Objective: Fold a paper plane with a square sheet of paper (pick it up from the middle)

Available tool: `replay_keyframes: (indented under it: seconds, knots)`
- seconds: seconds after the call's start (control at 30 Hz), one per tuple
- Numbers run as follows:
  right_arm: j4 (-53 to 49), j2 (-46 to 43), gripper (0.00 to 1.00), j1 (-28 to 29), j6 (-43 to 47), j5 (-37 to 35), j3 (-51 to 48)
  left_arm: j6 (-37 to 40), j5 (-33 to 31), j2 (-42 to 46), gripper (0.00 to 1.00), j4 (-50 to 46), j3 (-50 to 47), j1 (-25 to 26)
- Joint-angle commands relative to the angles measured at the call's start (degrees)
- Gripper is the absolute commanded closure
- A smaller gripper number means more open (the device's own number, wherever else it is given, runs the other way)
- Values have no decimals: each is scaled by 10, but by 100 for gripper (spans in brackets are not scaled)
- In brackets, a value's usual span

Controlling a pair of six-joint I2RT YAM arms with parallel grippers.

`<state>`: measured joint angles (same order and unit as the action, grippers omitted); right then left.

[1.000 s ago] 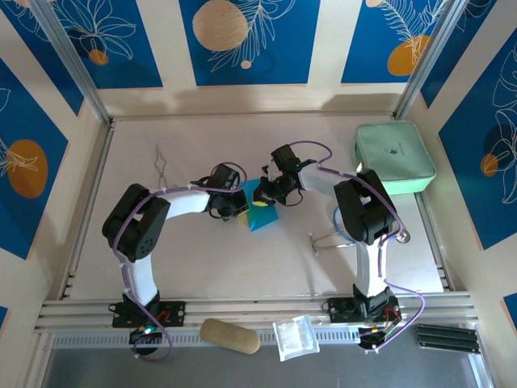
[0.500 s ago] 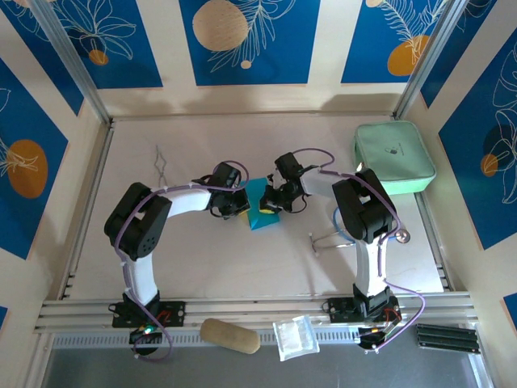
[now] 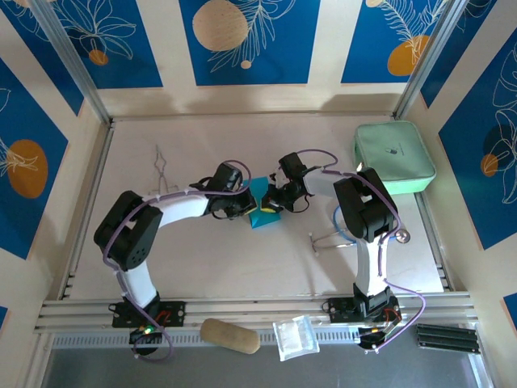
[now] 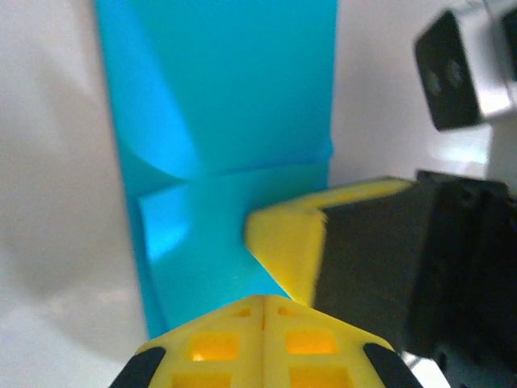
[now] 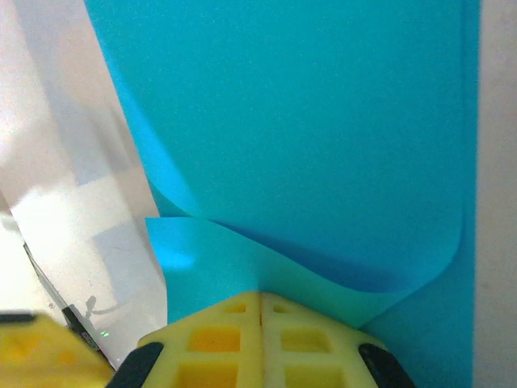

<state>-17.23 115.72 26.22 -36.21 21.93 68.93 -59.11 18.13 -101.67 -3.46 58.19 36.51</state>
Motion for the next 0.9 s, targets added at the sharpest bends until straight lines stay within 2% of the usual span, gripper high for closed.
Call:
replay_keyframes:
  seconds: [0.0,0.2,0.87]
  knots:
    - [-25,28,99,-4,-1,-29,-11,-28,21,17,94,22,-22,17]
    - [-29,33,99,-4,-1,-29,-7,-35,31,3,94,19,-30,35]
    - [-35,38,99,-5,-1,-28,-2,-40,28,-32,94,22,-55,38]
